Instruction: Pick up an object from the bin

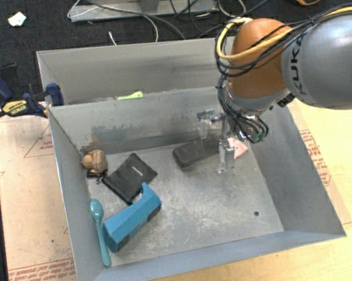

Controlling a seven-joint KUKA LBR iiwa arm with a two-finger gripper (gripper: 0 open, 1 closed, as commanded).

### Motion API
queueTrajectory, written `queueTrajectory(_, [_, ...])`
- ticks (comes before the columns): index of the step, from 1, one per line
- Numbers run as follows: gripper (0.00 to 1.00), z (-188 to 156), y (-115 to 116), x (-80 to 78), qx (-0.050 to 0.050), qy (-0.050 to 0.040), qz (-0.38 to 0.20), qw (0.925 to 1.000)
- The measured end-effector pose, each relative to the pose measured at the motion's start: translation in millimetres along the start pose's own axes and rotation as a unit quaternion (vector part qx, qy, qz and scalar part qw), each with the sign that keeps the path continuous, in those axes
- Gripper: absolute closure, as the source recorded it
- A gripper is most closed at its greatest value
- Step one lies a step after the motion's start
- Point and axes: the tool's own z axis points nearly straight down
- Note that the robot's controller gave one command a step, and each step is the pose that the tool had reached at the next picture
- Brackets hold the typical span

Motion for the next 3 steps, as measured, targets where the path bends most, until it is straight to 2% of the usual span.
queueTrajectory(1, [0.0,71.1,-5.5,-9.1,0.001,-0.0103,-0.024,0.9997])
queueTrajectory(2, [1.0,65.2,17.1,0.4,0.0,-0.0116,0.033,0.9994])
queueTrajectory(3, [1.0,65.0,17.1,0.4,0.0,-0.0116,0.033,0.9994])
